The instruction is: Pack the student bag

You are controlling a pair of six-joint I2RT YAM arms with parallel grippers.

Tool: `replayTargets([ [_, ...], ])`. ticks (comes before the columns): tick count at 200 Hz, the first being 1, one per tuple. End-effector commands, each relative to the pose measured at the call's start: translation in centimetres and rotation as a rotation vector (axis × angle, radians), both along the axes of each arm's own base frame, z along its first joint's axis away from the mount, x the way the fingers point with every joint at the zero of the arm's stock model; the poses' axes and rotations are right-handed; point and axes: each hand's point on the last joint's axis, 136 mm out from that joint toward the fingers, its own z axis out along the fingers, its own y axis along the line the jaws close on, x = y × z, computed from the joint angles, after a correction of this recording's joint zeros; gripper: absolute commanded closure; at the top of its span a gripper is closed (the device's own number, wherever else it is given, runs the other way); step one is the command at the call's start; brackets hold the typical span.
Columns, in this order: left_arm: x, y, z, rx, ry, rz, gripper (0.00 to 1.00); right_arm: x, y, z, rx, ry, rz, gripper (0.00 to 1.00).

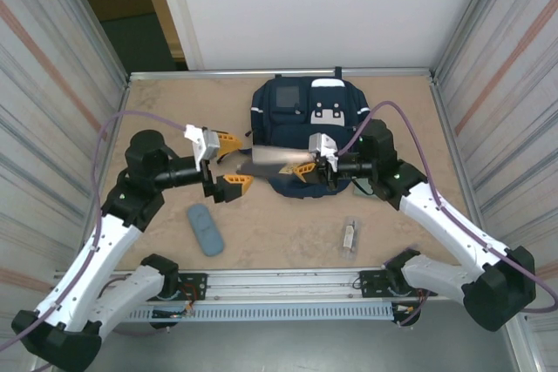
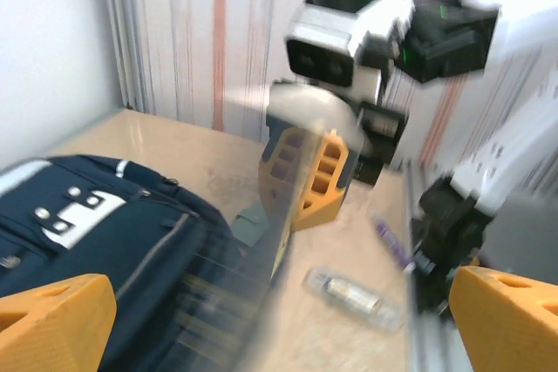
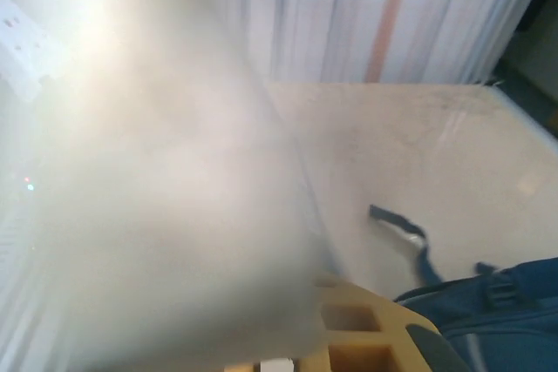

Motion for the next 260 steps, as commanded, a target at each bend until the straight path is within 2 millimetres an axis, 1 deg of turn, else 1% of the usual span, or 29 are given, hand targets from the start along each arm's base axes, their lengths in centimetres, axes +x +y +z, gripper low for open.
replayTargets([
  [1, 0.6, -0.6, -3.2, 0.159, -0.182, -0.063, 0.01, -1.7, -0.7, 2.7, 0.047, 0.081, 0.051, 1.00],
  [21, -1.4, -1.3, -3.2, 0.118, -0.279, -0.193, 0.01, -1.2, -1.3, 2.6, 0.040, 0.143, 0.023, 1.00],
  [27, -1.8, -1.5, -3.3, 0.111, -0.305, -0.211, 0.01, -1.4, -1.4, 2.7, 0.045, 0.163, 0.041, 1.00],
  [43, -1.5, -2.1, -4.1, 0.129, -0.318, -0.204, 0.02, -2.2, -1.5, 3.1, 0.059, 0.193, 0.095, 1.00],
  [55, -1.5, -2.6, -4.5, 0.150, -0.302, -0.221, 0.08, -2.7, -1.4, 3.4, 0.057, 0.215, 0.127, 1.00],
  [67, -1.7, -3.3, -4.6, 0.153, -0.291, -0.254, 0.18, -2.8, -1.4, 3.6, 0.054, 0.235, 0.128, 1.00],
  [79, -2.0, -3.9, -4.6, 0.157, -0.292, -0.280, 0.33, -2.2, -1.4, 3.4, 0.046, 0.246, 0.100, 1.00],
  [85, -2.1, -4.2, -4.5, 0.155, -0.284, -0.291, 0.45, -1.8, -1.4, 3.2, 0.040, 0.254, 0.082, 1.00],
  [91, -2.0, -4.5, -4.3, 0.151, -0.268, -0.294, 0.63, -1.5, -1.3, 3.1, 0.034, 0.261, 0.066, 1.00],
  [96, -1.9, -4.6, -3.9, 0.143, -0.251, -0.292, 0.91, -1.2, -1.4, 3.0, 0.028, 0.267, 0.048, 0.98],
  [98, -1.8, -4.7, -3.8, 0.141, -0.241, -0.289, 1.00, -1.1, -1.4, 3.0, 0.026, 0.268, 0.040, 0.97],
  [99, -1.8, -4.7, -3.7, 0.139, -0.236, -0.287, 1.00, -1.0, -1.4, 3.0, 0.025, 0.268, 0.037, 0.97],
  [105, -1.4, -4.9, -3.3, 0.123, -0.204, -0.273, 1.00, -0.9, -1.5, 2.9, 0.023, 0.268, 0.022, 0.95],
  [109, -1.2, -5.1, -3.0, 0.110, -0.191, -0.267, 1.00, -0.9, -1.5, 3.0, 0.028, 0.263, 0.018, 0.92],
  [121, -1.2, -5.4, -2.1, 0.071, -0.154, -0.271, 1.00, -0.8, -1.6, 3.3, 0.063, 0.244, 0.003, 0.73],
  [136, -1.6, -5.7, -0.8, 0.010, -0.127, -0.307, 1.00, -0.9, -1.9, 4.2, 0.137, 0.216, -0.014, 0.56],
  [144, -1.6, -5.9, -0.2, -0.020, -0.103, -0.307, 1.00, -0.5, -1.9, 4.4, 0.164, 0.231, -0.036, 0.53],
  [146, -1.5, -5.9, 0.0, -0.030, -0.104, -0.305, 1.00, -0.8, -2.2, 5.1, 0.180, 0.217, -0.039, 0.53],
  [154, -1.5, -6.0, 0.7, -0.062, -0.087, -0.300, 1.00, -0.8, -2.4, 5.8, 0.211, 0.220, -0.051, 0.51],
  [170, -1.5, -6.1, 1.9, -0.116, -0.077, -0.299, 1.00, -0.5, -2.5, 6.0, 0.254, 0.246, -0.072, 0.50],
  [183, -1.3, -6.2, 2.9, -0.155, -0.073, -0.284, 1.00, -0.3, -2.4, 6.3, 0.299, 0.265, -0.071, 0.51],
  [196, -1.1, -6.4, 3.3, -0.178, -0.064, -0.268, 1.00, 0.0, -2.5, 7.4, 0.365, 0.266, -0.079, 0.59],
  [204, -1.2, -6.7, 3.4, -0.180, -0.064, -0.276, 1.00, 0.2, -2.6, 8.1, 0.408, 0.267, -0.098, 0.61],
  [226, -1.9, -7.7, 2.8, -0.157, -0.047, -0.327, 0.95, 0.4, -2.9, 9.9, 0.494, 0.229, -0.142, 0.71],
  [238, -1.7, -8.1, 2.3, -0.144, -0.032, -0.322, 0.93, 0.5, -3.0, 10.8, 0.515, 0.224, -0.147, 0.84],
  [242, -1.5, -8.2, 2.1, -0.141, -0.028, -0.316, 0.91, 0.4, -3.0, 11.2, 0.521, 0.220, -0.145, 0.88],
  [249, -1.2, -8.3, 1.8, -0.135, -0.021, -0.300, 0.79, 0.4, -3.2, 11.5, 0.529, 0.221, -0.152, 0.95],
  [253, -1.0, -8.3, 1.7, -0.132, -0.017, -0.287, 0.74, 0.5, -3.4, 11.6, 0.536, 0.222, -0.163, 0.98],
  [260, -0.7, -8.3, 1.3, -0.120, -0.015, -0.272, 0.68, 0.9, -3.7, 11.4, 0.541, 0.233, -0.198, 1.00],
])
